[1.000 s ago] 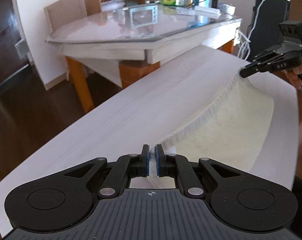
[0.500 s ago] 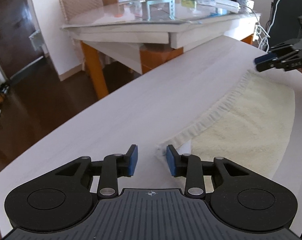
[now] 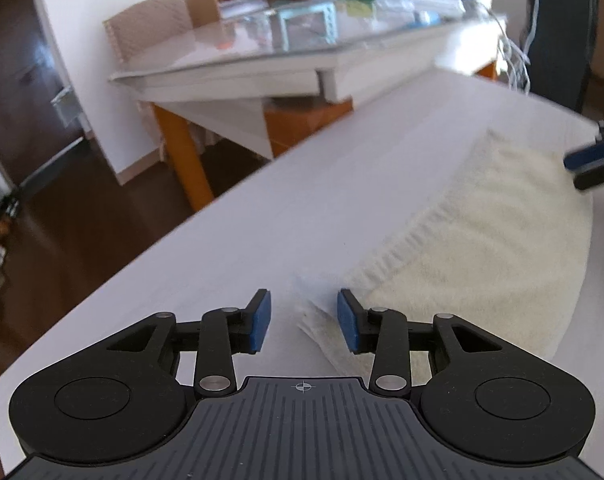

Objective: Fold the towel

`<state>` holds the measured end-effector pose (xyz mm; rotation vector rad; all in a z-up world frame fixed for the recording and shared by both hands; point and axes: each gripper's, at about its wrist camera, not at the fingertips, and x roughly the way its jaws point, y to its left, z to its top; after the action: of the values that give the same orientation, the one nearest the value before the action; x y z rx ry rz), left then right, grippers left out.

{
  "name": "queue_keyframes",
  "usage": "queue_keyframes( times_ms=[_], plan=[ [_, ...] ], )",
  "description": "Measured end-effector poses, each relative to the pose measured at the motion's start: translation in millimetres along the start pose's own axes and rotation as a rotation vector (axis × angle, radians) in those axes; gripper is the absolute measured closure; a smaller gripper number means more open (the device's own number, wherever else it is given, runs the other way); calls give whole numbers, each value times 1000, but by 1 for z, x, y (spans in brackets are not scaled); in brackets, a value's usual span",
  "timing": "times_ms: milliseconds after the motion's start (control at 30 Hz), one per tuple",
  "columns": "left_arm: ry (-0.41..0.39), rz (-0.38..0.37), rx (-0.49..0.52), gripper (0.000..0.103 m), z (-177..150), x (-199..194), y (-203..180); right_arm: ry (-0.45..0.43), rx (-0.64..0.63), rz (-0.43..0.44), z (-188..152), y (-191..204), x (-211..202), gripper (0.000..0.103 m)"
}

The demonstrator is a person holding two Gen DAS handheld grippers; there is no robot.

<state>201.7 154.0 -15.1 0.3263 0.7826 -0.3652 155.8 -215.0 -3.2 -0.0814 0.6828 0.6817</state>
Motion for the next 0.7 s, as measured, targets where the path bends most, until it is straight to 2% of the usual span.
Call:
queue_keyframes(
  times_ms=[167,333,433,467,533,700],
  plan=[
    [3,14,0,63,-12,-9,-4,42,-56,-17,-1,-1,11,75],
    [4,27,-52,63,-29,-26,-14,68,-172,34,12,-11,25,75],
    [7,40,-76,63,-37,-37,-24,87,-278,75,23,-17,36,70],
    [9,42,-88,63,-39,-41,-28,95,-322,89,29,-19,41,63],
    [9,36,-94,63,-44,-48,-36,109,-383,120,38,-24,51,57],
    [17,35,-137,63,-55,-63,-53,107,-462,159,54,-27,71,55]
  ],
)
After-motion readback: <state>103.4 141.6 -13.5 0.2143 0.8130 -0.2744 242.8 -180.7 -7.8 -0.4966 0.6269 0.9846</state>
